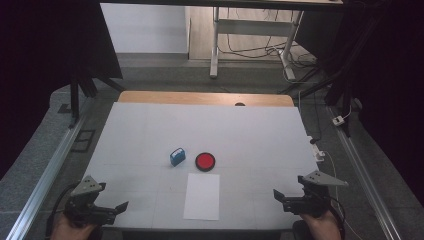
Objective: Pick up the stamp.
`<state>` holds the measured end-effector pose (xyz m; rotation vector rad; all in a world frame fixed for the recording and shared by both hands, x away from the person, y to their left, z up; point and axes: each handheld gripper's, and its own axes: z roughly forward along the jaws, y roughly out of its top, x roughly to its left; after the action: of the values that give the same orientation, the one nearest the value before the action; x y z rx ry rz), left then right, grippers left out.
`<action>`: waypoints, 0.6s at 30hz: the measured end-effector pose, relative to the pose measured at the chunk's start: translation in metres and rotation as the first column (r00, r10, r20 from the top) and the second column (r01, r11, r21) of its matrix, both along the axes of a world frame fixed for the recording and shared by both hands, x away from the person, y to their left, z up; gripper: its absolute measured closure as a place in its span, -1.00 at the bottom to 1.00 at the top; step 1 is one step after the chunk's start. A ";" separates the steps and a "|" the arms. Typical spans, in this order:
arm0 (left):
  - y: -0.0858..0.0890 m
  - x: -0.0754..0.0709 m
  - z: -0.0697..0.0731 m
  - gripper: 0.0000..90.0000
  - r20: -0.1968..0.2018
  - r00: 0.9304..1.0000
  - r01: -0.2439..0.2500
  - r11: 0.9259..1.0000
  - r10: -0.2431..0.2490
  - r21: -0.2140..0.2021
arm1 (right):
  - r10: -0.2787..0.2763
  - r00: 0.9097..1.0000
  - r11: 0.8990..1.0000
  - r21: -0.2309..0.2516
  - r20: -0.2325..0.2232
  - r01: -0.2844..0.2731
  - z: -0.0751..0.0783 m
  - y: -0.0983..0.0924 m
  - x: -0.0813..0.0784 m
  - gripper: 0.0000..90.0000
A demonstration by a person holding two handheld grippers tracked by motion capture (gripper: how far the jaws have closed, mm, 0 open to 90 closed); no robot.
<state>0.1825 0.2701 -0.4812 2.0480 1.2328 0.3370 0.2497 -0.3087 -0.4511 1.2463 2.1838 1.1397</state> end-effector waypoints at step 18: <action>0.000 0.003 -0.001 -1.00 -0.040 0.998 -0.037 0.999 0.037 0.003 | 0.056 0.998 0.998 0.002 -0.022 -0.056 -0.001 0.002 0.002 -1.00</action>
<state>0.1852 0.2697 -0.4827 2.0446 1.2967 0.3165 0.2517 -0.3068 -0.4518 1.2110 2.2476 1.1541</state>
